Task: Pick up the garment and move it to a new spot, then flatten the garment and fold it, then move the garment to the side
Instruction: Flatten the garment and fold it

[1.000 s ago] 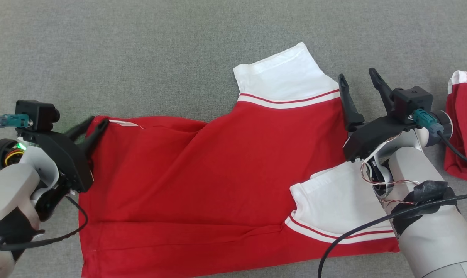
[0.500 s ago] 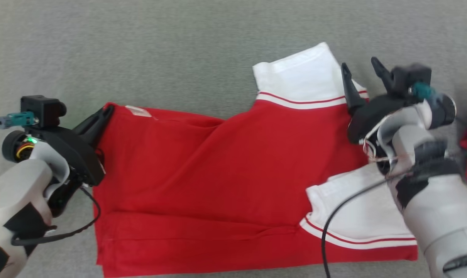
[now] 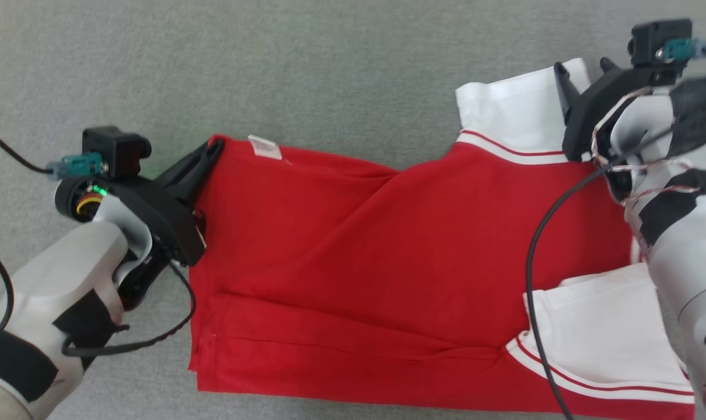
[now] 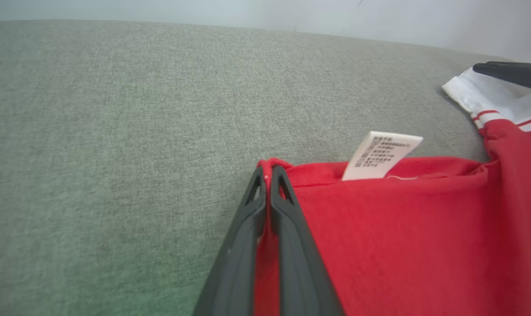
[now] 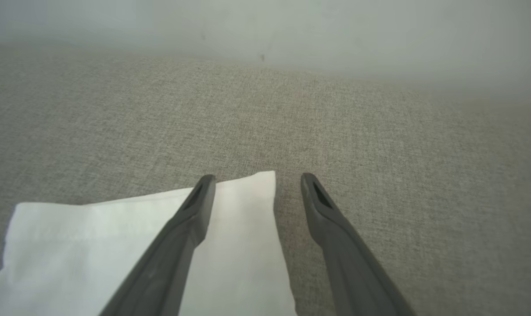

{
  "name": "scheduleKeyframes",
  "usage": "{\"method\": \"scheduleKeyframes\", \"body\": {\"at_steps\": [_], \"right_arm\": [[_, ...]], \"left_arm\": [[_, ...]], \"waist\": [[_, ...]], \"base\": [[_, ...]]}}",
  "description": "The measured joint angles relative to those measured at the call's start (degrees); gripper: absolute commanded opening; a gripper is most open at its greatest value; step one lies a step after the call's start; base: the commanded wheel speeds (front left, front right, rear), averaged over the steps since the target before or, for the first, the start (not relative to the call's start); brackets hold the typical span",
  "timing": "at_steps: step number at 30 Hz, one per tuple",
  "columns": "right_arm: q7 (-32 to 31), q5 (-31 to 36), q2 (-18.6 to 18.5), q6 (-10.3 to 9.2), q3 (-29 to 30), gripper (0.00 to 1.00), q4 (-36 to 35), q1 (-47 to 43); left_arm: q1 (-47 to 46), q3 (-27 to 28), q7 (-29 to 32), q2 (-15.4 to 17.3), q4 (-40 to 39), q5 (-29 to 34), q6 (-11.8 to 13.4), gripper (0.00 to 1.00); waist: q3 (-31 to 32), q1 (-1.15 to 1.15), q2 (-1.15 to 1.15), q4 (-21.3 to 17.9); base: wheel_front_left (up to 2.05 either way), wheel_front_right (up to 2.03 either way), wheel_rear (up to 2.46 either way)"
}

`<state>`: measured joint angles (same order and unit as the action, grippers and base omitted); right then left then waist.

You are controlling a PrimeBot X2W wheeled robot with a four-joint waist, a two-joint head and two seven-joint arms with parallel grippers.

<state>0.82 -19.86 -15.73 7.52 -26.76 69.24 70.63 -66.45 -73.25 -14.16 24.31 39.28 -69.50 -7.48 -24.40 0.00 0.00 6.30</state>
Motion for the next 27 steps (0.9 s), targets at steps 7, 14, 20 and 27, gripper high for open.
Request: {"method": "scheduleKeyframes", "body": {"at_steps": [7, 14, 20, 27], "right_arm": [[-4.8, -0.8, -0.6, 0.00, -0.4, 0.89, 2.6, 3.3], [-4.8, -0.9, -0.8, 0.00, 0.1, 0.10, 3.7, 5.0], [-1.2, -1.6, -0.7, 0.00, 0.8, 0.00, 4.1, 4.9], [2.3, -5.5, 0.1, 0.00, -0.3, 0.00, 1.4, 2.5]], "left_arm": [[-1.5, 0.0, -0.4, -1.4, 0.2, 0.4, 0.0, 0.00], [-1.7, 0.0, -0.6, -1.9, 0.6, 0.4, 0.0, 0.00], [-1.6, 0.5, -0.8, -1.3, 1.3, 0.0, 0.0, 0.00], [1.1, 6.3, -0.8, 0.0, 1.7, 1.4, 0.0, 0.00]], "waist": [[-2.3, 0.00, 0.00, 2.3], [-3.4, 0.00, -0.01, 3.6], [-2.9, 0.00, 0.00, 2.8], [-0.8, 0.00, -0.01, 1.5]], "base": [[0.00, 0.00, 0.00], [0.00, 0.00, 0.00], [0.00, 0.00, 0.00], [0.00, 0.00, 0.00]]}}
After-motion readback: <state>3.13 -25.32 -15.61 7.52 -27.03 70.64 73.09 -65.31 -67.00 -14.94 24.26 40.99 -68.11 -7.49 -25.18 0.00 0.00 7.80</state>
